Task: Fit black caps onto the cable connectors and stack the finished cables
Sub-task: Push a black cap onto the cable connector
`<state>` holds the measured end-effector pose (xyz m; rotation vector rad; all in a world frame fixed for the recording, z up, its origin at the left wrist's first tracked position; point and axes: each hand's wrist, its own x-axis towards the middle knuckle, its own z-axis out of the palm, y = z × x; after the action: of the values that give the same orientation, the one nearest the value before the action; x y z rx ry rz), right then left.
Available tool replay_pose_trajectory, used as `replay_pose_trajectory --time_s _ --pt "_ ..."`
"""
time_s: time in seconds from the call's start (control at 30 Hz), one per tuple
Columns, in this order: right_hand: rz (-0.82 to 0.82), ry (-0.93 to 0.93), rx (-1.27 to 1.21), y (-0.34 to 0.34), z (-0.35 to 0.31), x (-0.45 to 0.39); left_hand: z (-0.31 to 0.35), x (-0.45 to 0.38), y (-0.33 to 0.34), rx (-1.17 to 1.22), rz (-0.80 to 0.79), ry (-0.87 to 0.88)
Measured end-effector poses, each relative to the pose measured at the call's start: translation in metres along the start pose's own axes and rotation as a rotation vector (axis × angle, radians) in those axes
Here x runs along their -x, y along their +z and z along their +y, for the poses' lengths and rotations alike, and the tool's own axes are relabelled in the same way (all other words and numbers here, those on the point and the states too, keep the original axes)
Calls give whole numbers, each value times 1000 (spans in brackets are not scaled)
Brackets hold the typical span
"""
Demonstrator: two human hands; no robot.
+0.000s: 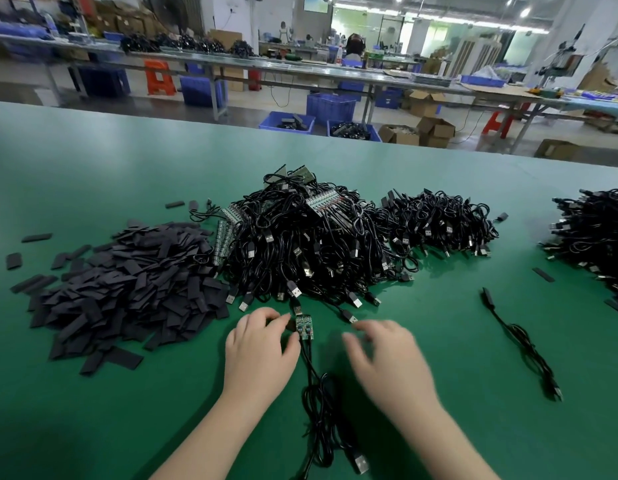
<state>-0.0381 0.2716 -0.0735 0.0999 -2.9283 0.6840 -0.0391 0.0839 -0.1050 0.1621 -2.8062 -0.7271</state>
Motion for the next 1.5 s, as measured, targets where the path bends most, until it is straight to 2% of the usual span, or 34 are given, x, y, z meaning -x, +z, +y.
replay_pose_trajectory --time_s 0.1,0.2,0.3,0.37,0.47,0.6,0.8,1.03,1.5 --pt "-106 -56 12 28 -30 0 -1 0 1 -15 -16 21" --pt "-64 -24 -56 37 -38 -11 -4 -1 -1 6 -29 14" --pt "-14 79 -278 38 -38 -13 -5 -2 -2 63 -6 39" --pt "24 130 -487 37 -35 -9 -5 -3 -5 218 12 86" --pt "13 112 -779 34 -24 -5 -3 0 -10 533 -22 82" --pt "1 50 -970 28 -19 -2 0 0 -11 760 -73 33" --pt "46 45 -1001 29 -21 -2 3 2 -12 894 -82 9" --pt "79 -4 -988 34 -22 -1 5 -1 -11 929 -100 -29" --pt "108 32 -988 32 -25 1 9 1 -9 852 -94 -14"
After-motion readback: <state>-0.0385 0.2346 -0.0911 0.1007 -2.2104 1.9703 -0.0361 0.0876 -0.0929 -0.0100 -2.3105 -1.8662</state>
